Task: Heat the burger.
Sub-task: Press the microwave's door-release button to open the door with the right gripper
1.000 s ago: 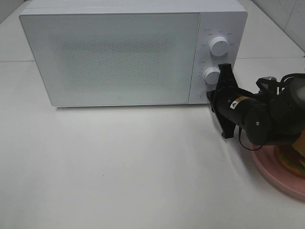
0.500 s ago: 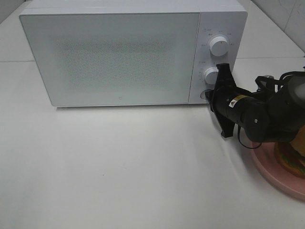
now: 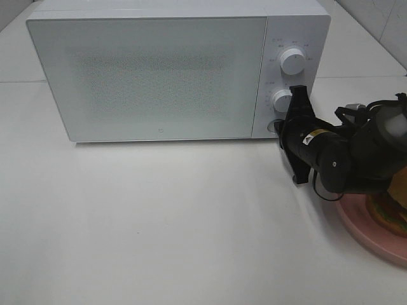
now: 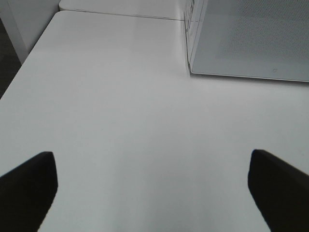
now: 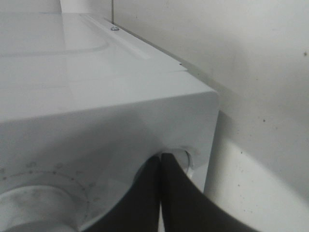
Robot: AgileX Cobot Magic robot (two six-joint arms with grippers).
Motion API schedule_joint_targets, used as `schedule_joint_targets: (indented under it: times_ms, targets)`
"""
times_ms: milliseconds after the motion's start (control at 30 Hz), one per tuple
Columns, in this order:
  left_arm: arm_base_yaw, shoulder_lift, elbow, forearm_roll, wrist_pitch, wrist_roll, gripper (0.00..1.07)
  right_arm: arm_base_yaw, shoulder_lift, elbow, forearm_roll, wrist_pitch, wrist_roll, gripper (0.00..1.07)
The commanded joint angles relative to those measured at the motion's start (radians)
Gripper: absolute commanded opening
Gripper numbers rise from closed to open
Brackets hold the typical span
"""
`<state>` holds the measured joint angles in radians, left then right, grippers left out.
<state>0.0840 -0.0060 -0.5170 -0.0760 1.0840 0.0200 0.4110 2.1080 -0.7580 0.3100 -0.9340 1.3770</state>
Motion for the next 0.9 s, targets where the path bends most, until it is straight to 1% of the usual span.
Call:
schedule_joint_targets:
  times_ms: [33, 67, 133, 233, 367, 433, 600, 900]
  targets:
    - [0.002, -0.011, 0.002, -0.005, -0.013, 0.000, 1.00, -0.034, -0.025, -0.066, 0.161, -0.222, -0.024, 0.00]
    - [0.002, -0.011, 0.002, -0.005, -0.013, 0.000, 1.00, -0.034, -0.025, -0.066, 0.161, -0.222, -0.024, 0.00]
    - [0.002, -0.011, 0.002, -0.005, -0.013, 0.000, 1.00, -0.034, -0.025, -0.094, 0.214, -0.222, -0.039, 0.00]
    - [0.002, -0.011, 0.002, -0.005, -0.013, 0.000, 1.00, -0.034, -0.019, -0.106, 0.244, -0.237, -0.064, 0.00]
    - [0.002, -0.011, 0.002, -0.005, -0.013, 0.000, 1.00, -0.034, 0.011, -0.133, 0.253, -0.270, -0.065, 0.00]
    - [0.002, -0.011, 0.002, -0.005, -0.013, 0.000, 1.00, -0.034, 0.035, -0.166, 0.266, -0.293, -0.063, 0.00]
    - [0.002, -0.011, 0.002, -0.005, -0.013, 0.000, 1.00, -0.034, 0.042, -0.175, 0.305, -0.331, -0.084, 0.00]
    - [0.002, -0.011, 0.002, -0.005, -0.013, 0.000, 1.00, -0.034, 0.042, -0.175, 0.302, -0.323, -0.090, 0.00]
